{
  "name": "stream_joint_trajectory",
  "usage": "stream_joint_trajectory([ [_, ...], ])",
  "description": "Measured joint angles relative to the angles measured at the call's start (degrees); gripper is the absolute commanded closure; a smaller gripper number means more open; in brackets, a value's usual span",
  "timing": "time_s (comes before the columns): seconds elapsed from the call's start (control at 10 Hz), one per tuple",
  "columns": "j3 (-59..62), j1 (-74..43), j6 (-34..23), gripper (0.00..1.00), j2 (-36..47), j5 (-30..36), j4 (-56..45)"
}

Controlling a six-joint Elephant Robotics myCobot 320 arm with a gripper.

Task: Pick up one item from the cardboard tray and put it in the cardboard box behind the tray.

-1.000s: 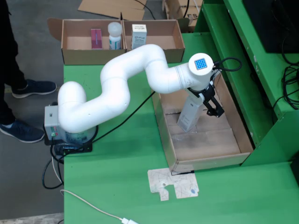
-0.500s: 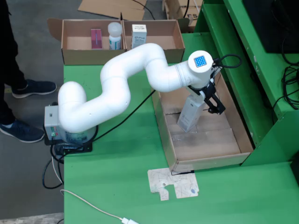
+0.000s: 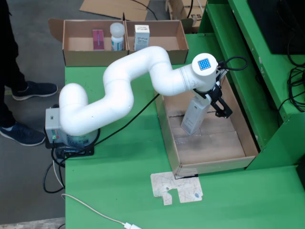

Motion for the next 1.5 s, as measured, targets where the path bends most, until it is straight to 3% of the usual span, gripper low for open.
stream_joint_trajectory([
  [1.5, 0.00, -0.09, 1.14, 0.00, -1.67, -1.05, 2.72],
])
